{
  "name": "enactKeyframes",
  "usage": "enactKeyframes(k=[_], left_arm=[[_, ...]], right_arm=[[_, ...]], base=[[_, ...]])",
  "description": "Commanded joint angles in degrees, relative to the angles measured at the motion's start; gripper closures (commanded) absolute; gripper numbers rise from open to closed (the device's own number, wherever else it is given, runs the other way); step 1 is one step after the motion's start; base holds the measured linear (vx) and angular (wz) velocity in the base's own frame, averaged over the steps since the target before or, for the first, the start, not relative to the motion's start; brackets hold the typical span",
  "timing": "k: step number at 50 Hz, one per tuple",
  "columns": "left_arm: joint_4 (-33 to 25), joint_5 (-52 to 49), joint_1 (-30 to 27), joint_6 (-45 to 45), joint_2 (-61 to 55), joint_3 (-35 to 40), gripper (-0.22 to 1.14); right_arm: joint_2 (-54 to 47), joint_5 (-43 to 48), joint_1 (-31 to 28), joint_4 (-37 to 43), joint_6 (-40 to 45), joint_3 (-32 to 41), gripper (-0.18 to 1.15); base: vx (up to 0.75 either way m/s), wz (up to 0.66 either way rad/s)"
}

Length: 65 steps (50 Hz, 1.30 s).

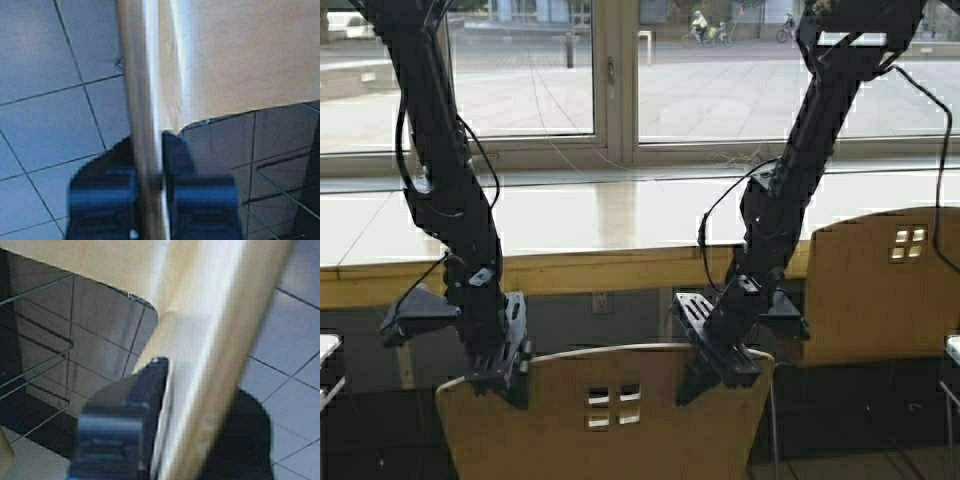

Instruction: Push the chairs under the table

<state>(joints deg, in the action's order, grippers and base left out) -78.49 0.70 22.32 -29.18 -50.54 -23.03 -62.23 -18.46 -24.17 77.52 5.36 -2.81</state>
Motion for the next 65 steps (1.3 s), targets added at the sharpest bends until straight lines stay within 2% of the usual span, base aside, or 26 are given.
enactKeyframes(k=[1, 26, 65], left_arm=[[0.62, 0.79, -0.79, 2.11, -0.35, 1.85, 0.89], [0.62, 0.53, -2.02, 2.46, -2.11, 4.66, 0.89], [0.88, 0.18, -2.81, 3.34, 0.0, 3.16, 0.89]], right_arm=[[-0.7, 0.26, -0.53, -0.79, -2.72, 2.46, 0.92], [-1.41, -0.35, -0.88, -0.97, -2.81, 3.52, 0.92], [-1.41, -2.72, -1.49, -1.93, -3.25, 4.57, 0.92]], base=[[0.17, 0.01], [0.2, -0.01], [0.18, 0.01]])
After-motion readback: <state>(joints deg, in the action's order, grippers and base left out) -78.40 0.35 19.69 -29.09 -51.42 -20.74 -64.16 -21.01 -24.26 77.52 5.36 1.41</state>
